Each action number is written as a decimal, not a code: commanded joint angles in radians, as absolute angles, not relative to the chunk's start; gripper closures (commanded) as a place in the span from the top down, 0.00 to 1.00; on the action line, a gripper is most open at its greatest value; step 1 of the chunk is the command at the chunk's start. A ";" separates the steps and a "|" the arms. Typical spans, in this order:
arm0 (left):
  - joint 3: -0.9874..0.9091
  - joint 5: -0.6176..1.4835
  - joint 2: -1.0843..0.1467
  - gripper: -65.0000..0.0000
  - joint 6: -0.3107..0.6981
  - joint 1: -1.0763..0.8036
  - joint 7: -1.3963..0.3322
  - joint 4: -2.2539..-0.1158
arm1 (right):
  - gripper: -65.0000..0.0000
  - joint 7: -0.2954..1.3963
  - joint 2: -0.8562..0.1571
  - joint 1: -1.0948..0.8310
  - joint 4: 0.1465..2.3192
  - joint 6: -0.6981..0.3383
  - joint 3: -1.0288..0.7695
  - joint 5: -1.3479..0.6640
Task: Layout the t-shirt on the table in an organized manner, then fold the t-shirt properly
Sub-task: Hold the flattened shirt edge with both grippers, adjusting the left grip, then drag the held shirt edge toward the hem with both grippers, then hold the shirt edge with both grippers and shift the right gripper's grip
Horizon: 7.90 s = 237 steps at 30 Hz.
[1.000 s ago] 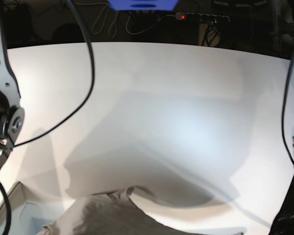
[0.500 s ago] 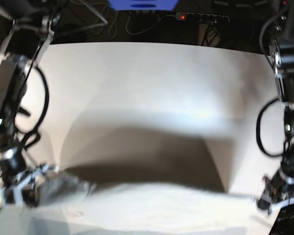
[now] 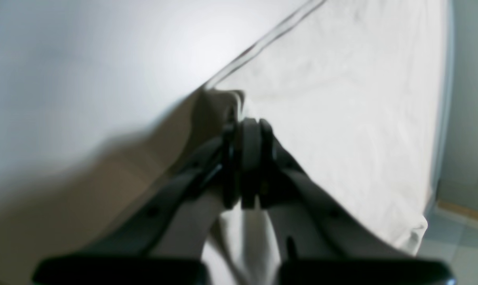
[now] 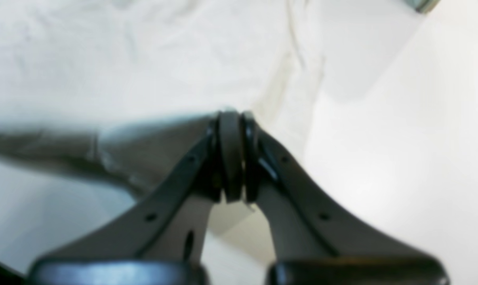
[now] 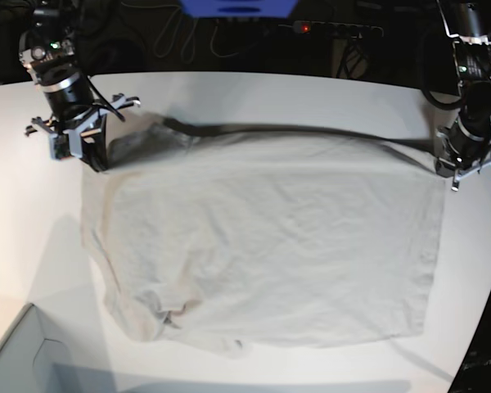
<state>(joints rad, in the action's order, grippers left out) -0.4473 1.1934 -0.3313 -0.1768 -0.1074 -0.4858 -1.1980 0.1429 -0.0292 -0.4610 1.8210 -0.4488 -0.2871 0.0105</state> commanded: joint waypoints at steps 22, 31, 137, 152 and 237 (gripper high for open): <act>-0.504 1.211 -0.352 0.70 -0.170 -0.082 -0.544 -1.336 | 0.00 0.236 -0.064 -0.231 1.741 -0.446 -0.294 -0.001; -0.630 1.207 -0.240 0.69 -0.168 -0.231 -0.656 -1.400 | 0.00 0.236 -0.042 -0.232 1.741 -0.446 -0.292 -0.001; -0.452 0.579 -0.154 0.00 -0.389 0.074 -0.475 -1.406 | 0.00 0.236 -0.071 -0.177 1.735 -0.446 -0.292 -0.001; -0.305 0.084 -0.096 0.00 -0.383 0.145 -0.473 -1.276 | 0.00 0.237 -0.071 -0.151 1.735 -0.446 -0.291 -0.001; -0.346 0.266 -0.147 0.37 -0.378 -0.041 -0.484 -1.512 | 0.51 0.348 -0.044 0.108 1.305 -0.446 -0.117 -0.005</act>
